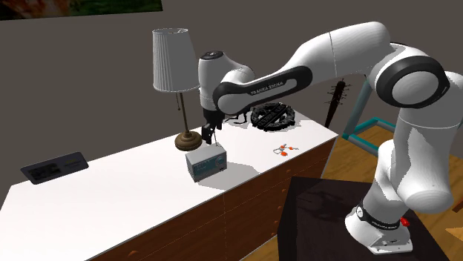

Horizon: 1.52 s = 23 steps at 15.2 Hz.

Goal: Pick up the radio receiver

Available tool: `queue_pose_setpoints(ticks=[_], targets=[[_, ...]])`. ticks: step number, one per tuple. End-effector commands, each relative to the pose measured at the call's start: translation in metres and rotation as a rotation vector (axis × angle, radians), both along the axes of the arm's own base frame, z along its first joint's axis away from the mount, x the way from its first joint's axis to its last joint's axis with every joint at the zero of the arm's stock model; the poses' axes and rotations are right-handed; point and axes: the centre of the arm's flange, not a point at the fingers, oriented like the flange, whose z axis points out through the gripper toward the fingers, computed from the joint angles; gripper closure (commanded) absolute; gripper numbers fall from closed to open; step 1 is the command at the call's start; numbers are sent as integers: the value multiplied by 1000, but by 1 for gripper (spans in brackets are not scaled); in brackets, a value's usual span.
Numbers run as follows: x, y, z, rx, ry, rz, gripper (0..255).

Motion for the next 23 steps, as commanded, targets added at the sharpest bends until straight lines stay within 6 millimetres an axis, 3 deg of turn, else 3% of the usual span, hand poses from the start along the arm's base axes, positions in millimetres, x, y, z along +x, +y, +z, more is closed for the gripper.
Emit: queue_pose_setpoints(ticks=[1, 10, 23], targets=[[0, 0, -2, 0, -1, 0, 255], [-1, 0, -2, 0, -1, 0, 255], [-1, 0, 67, 0, -1, 0, 255]])
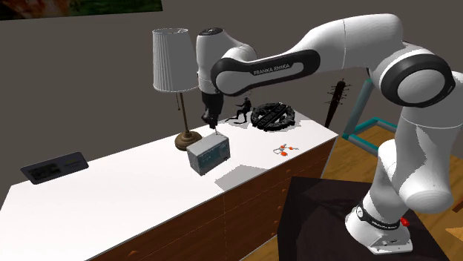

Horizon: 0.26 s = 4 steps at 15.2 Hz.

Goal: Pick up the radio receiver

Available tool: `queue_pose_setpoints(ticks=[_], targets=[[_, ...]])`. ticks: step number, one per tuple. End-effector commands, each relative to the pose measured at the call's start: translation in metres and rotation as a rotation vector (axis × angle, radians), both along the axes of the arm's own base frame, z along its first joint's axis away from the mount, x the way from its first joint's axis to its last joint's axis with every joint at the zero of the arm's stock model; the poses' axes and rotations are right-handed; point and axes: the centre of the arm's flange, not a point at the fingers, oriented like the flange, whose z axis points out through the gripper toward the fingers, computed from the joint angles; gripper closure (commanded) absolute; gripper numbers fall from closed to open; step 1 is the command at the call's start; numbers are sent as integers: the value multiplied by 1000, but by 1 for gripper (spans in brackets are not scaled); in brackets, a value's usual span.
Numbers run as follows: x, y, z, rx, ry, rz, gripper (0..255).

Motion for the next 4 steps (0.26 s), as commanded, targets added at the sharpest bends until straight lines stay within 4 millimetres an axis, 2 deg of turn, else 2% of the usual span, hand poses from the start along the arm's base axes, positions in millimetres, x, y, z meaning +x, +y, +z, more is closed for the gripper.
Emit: queue_pose_setpoints(ticks=[1, 4], targets=[[0, -1, 11, 0, -2, 0, 255], [0, -1, 17, 0, -2, 0, 255]])
